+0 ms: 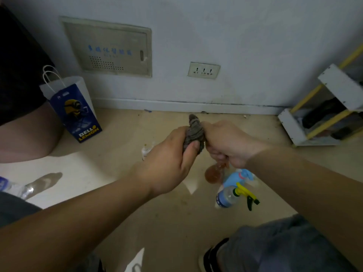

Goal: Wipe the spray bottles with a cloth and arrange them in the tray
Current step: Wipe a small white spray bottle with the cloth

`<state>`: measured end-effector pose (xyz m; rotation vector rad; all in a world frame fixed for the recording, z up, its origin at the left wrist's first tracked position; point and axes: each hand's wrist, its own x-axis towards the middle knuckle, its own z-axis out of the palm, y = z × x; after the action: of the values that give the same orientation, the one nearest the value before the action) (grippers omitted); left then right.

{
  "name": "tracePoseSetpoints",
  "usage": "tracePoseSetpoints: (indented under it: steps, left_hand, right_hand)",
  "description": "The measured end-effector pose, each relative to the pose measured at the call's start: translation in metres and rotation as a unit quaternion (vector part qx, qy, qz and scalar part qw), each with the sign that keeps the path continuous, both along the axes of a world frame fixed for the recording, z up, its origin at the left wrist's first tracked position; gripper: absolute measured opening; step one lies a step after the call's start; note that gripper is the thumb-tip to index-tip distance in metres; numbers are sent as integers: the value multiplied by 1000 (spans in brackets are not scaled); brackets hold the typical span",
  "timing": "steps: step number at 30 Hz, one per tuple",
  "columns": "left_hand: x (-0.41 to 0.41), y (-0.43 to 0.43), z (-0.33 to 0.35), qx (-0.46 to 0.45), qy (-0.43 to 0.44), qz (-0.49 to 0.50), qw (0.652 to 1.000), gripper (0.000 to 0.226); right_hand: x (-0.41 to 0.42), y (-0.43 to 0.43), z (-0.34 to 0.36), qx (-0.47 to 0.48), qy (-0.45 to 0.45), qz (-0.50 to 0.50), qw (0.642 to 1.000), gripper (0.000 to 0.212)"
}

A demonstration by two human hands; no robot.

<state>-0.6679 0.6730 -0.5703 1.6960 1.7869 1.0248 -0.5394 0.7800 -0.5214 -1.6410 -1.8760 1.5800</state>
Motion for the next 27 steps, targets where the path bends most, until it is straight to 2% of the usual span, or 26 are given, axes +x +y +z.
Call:
tracePoseSetpoints:
  steps: [3,5,7,9,13,15,17,19,21,24,25,27]
  left_hand:
    - [6,3,-3,-83,-120,24,989,32]
    - [7,1,-13,-182,-209,52,959,43]
    - [8,-10,-22,-308,-252,34,917,56]
    - [7,-21,-26,-373,-246,11,895,60]
    - [0,-22,-25,-372,-210,17,904,61]
    - [-4,-16,-30,-376,-191,25,906,61]
    - [-6,-9,-41,-383,-157,43,909,60]
    - [-4,-3,-55,-380,-144,48,912,56]
    - [1,-3,-72,-383,-152,40,910,54]
    - [7,-9,-101,-409,-135,19,902,54]
    - [7,-11,-111,-419,-129,23,899,53]
    - [8,-13,-127,-431,-120,37,893,51]
  right_hand:
    - [15,-15,-4,101,-39,-21,994,40]
    - [29,-22,2,164,-56,-37,984,45]
    - [44,-24,10,233,-63,-32,970,51]
    - [62,-26,12,263,-94,-5,960,55]
    - [97,-45,-14,253,-203,64,944,57]
    - [102,-49,-31,275,-245,100,924,48]
    - [101,-48,-47,289,-316,163,889,34]
    - [97,-47,-72,263,-380,207,862,28]
    - [90,-42,-99,233,-417,224,849,34]
    - [84,-35,-134,66,-463,280,839,40]
    - [87,-32,-151,51,-468,306,827,39]
    - [102,-44,-190,186,-481,280,810,20]
